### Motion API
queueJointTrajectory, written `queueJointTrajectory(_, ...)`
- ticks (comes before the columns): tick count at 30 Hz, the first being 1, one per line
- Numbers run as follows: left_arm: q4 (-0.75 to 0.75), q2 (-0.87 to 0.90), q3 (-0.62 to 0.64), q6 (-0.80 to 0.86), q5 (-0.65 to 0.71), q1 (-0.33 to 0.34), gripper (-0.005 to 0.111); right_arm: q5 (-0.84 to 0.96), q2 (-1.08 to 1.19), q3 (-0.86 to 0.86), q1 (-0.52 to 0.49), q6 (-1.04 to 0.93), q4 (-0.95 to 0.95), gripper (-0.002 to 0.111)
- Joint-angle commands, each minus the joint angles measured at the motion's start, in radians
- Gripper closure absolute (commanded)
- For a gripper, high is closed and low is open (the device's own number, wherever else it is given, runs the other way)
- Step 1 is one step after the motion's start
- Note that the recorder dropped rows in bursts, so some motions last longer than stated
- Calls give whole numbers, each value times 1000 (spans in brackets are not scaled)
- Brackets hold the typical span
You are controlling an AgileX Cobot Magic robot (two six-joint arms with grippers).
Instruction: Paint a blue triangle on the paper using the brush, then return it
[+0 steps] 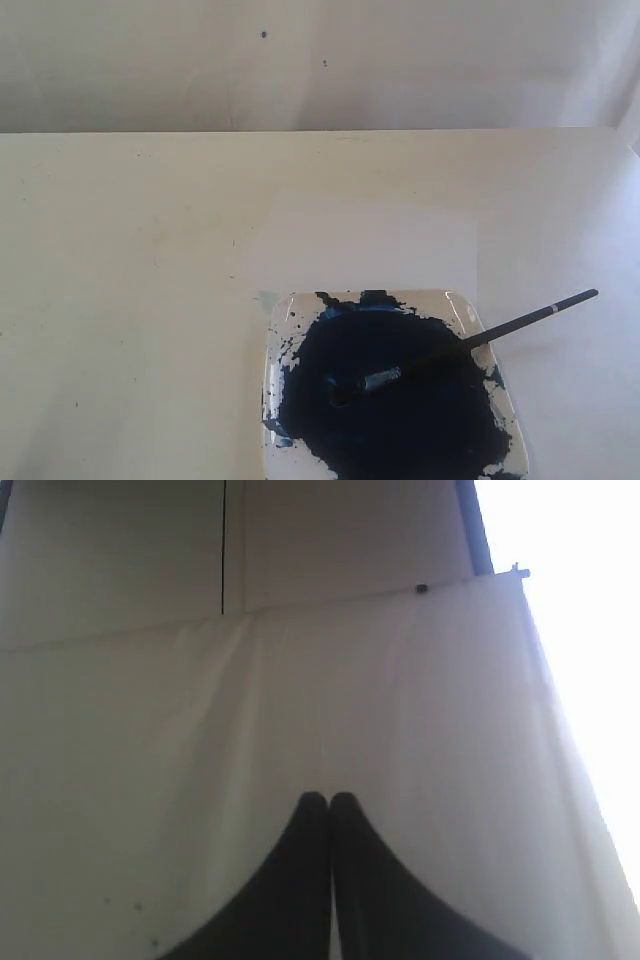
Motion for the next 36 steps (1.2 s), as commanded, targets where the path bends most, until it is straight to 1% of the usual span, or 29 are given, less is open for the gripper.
queueJointTrajectory(1,-3,-5,5,0,2,-5,107,75,-5,2,6,202,96,108)
queueJointTrajectory(3,-3,-5,5,0,2,-5,107,217,-5,-12,6,150,286,108)
queueJointTrajectory(6,-3,-5,5,0,2,-5,107,323,28,-83,6,-26,522,108)
queueJointTrajectory(8,-3,-5,5,0,2,-5,107,445,108,-152,6,-77,551,108)
queueJointTrajectory(11,-3,-5,5,0,2,-5,107,687,271,-253,6,-77,551,108)
queueJointTrajectory(15,-3,-5,5,0,2,-5,107,867,549,-335,6,-66,598,108)
queueJointTrajectory(18,-3,-5,5,0,2,-5,107,984,742,-357,6,-64,718,108)
queueJointTrajectory(20,-3,-5,5,0,2,-5,107,999,859,-359,6,-66,762,108)
queueJointTrajectory(22,-3,-5,5,0,2,-5,107,972,948,-359,6,-66,775,108)
queueJointTrajectory(23,-3,-5,5,0,2,-5,107,947,1030,-359,6,-66,793,108)
queueJointTrajectory(25,-3,-5,5,0,2,-5,107,942,1116,-359,6,-66,873,108)
queueJointTrajectory(27,-3,-5,5,0,2,-5,107,917,1181,-359,6,-66,963,108)
queueJointTrajectory(29,-3,-5,5,0,2,-5,107,863,1233,-370,6,-66,984,108)
queueJointTrajectory(31,-3,-5,5,0,2,-5,107,834,1270,-385,6,-66,1045,108)
queueJointTrajectory(33,-3,-5,5,0,2,-5,107,818,1301,-418,6,-66,1053,108)
queueJointTrajectory(36,-3,-5,5,0,2,-5,107,845,1346,-457,6,-66,1065,108)
